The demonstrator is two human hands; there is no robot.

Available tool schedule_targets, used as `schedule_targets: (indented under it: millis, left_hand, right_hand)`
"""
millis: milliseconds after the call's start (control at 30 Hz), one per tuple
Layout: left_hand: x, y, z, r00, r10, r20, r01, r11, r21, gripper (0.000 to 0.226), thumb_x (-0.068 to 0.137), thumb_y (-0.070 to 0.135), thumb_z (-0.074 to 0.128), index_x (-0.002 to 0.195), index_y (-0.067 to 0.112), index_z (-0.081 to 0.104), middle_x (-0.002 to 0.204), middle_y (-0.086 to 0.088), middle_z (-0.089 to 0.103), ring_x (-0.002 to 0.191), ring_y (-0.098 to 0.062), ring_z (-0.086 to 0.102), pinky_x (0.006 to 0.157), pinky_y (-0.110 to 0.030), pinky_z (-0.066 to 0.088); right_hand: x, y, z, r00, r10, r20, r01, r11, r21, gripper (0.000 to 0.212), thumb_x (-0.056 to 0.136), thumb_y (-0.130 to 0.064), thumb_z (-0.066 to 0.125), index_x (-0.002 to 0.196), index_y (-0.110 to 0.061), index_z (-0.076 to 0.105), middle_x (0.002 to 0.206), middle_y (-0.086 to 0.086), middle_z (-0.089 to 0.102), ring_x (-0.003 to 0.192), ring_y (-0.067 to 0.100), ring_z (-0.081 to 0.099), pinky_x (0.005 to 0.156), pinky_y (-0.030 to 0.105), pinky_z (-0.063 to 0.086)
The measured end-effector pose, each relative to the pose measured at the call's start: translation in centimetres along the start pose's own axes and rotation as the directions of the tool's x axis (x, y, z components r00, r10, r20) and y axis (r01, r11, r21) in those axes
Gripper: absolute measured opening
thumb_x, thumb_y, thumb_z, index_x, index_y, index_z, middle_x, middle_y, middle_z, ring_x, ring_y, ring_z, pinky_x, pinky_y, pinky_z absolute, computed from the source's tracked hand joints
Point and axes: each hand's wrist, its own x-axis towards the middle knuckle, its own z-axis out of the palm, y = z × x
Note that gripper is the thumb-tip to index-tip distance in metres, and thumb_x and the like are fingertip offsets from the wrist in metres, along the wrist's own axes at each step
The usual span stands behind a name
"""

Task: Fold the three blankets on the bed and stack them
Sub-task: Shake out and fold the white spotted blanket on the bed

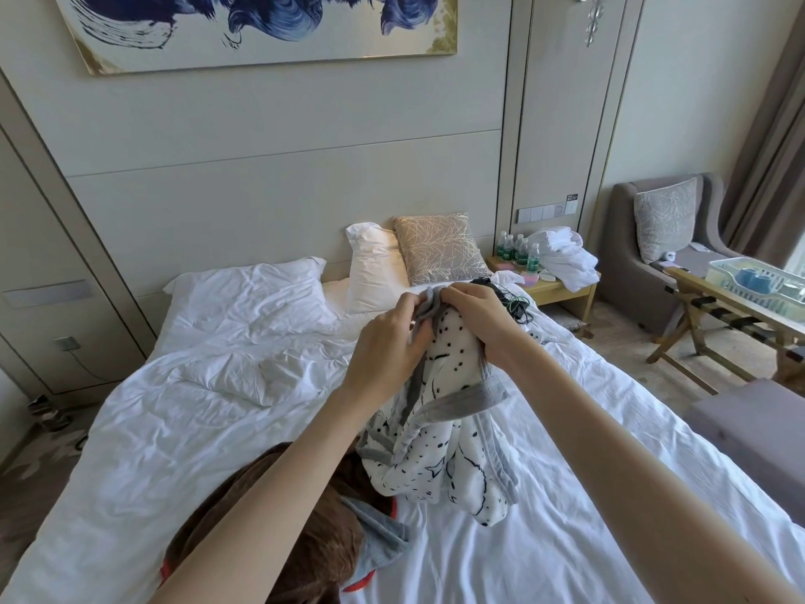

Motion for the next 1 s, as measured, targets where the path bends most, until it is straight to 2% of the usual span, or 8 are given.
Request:
schedule_targets:
  millis: [200, 333, 467, 633, 700, 767, 867, 1000]
  left_hand:
    - [1.3, -1.2, -0.7, 0.937, -0.335, -0.1, 0.295, 0.911, -0.288, 0.007, 0.092, 0.011, 0.06, 0.09, 0.011, 0.067, 0.063, 0.003, 0.06, 0.053, -0.001, 0.048, 0.052, -0.016, 0.039]
    - [2.0, -2.3, -1.2, 0.807, -0.588, -0.042, 0.503, 0.724, -0.472, 0.008, 0.09, 0.011, 0.062, 0.093, 0.013, 0.069, 0.073, 0.006, 0.065, 0.066, -0.006, 0.056, 0.061, -0.017, 0.044]
    - [2.8, -1.1, -0.8, 0.74, -0.665, 0.101, 0.572, 0.543, -0.615, 0.008, 0.087, 0.007, 0.065, 0.088, 0.012, 0.07, 0.079, -0.005, 0.069, 0.076, -0.019, 0.064, 0.07, -0.03, 0.052]
    - [3.4, 0.1, -1.8, 0.728, -0.669, 0.149, 0.544, 0.431, -0.72, 0.008, 0.088, 0.006, 0.064, 0.09, 0.004, 0.071, 0.087, -0.011, 0.072, 0.081, -0.019, 0.066, 0.076, -0.031, 0.053]
    - [3.3, 0.4, -2.2, 0.706, -0.683, 0.186, 0.55, 0.364, -0.751, 0.01, 0.09, 0.005, 0.063, 0.084, 0.006, 0.071, 0.077, -0.005, 0.072, 0.069, -0.013, 0.066, 0.061, -0.02, 0.051]
    - [3.1, 1.0, -2.1, 0.69, -0.689, 0.221, 0.566, 0.323, -0.759, 0.016, 0.091, 0.004, 0.061, 0.078, 0.009, 0.07, 0.069, -0.004, 0.07, 0.062, -0.013, 0.064, 0.052, -0.017, 0.049]
    - [2.7, 1.5, -1.8, 0.715, -0.66, 0.233, 0.58, 0.372, -0.724, 0.016, 0.09, 0.003, 0.059, 0.079, 0.005, 0.07, 0.08, -0.014, 0.067, 0.075, -0.021, 0.062, 0.07, -0.026, 0.05]
    - [2.6, 1.1, -2.4, 0.747, -0.627, 0.22, 0.565, 0.425, -0.707, 0.022, 0.091, 0.003, 0.058, 0.076, 0.011, 0.071, 0.077, -0.007, 0.066, 0.073, -0.016, 0.062, 0.065, -0.023, 0.051]
  right_hand:
    - [0.1, 1.4, -2.0, 0.989, 0.146, -0.035, -0.149, 0.978, -0.146, 0.025, 0.08, -0.014, 0.076, 0.098, -0.007, 0.059, 0.091, 0.01, 0.063, 0.072, 0.02, 0.059, 0.058, 0.028, 0.049]
    - [-0.2, 2.0, -2.6, 0.979, 0.199, -0.038, -0.197, 0.978, 0.063, 0.02, 0.083, -0.003, 0.071, 0.096, -0.012, 0.059, 0.081, 0.007, 0.057, 0.065, 0.016, 0.052, 0.059, 0.028, 0.043]
    - [-0.5, 0.7, -1.5, 0.982, 0.059, 0.182, -0.115, 0.942, 0.316, 0.007, 0.091, 0.001, 0.058, 0.09, -0.005, 0.063, 0.08, 0.01, 0.056, 0.071, 0.017, 0.054, 0.068, 0.028, 0.047]
    - [-1.1, -0.7, -1.2, 0.962, -0.083, 0.261, -0.084, 0.818, 0.569, 0.055, 0.077, 0.03, 0.027, 0.121, 0.009, 0.053, 0.1, 0.016, 0.066, 0.093, 0.022, 0.069, 0.093, 0.031, 0.055]
    - [-1.4, -0.4, -0.8, 0.975, -0.122, 0.186, 0.04, 0.918, 0.394, 0.06, 0.075, 0.032, 0.033, 0.124, 0.004, 0.054, 0.106, 0.014, 0.066, 0.102, 0.022, 0.067, 0.094, 0.03, 0.054]
    - [-1.7, -0.1, 0.0, 0.977, -0.2, 0.072, 0.195, 0.978, 0.071, 0.049, 0.078, 0.018, 0.062, 0.122, -0.002, 0.057, 0.107, 0.008, 0.065, 0.1, 0.019, 0.065, 0.087, 0.025, 0.056]
    - [-1.6, 0.2, 0.7, 0.94, -0.341, -0.03, 0.322, 0.91, -0.259, 0.032, 0.068, -0.015, 0.086, 0.088, -0.014, 0.061, 0.078, -0.006, 0.06, 0.069, 0.001, 0.055, 0.061, 0.013, 0.046]
    - [-1.5, 0.8, 0.2, 0.905, -0.412, -0.105, 0.345, 0.856, -0.385, 0.04, 0.072, -0.036, 0.082, 0.063, -0.02, 0.047, 0.059, -0.006, 0.051, 0.054, 0.016, 0.045, 0.053, 0.033, 0.038]
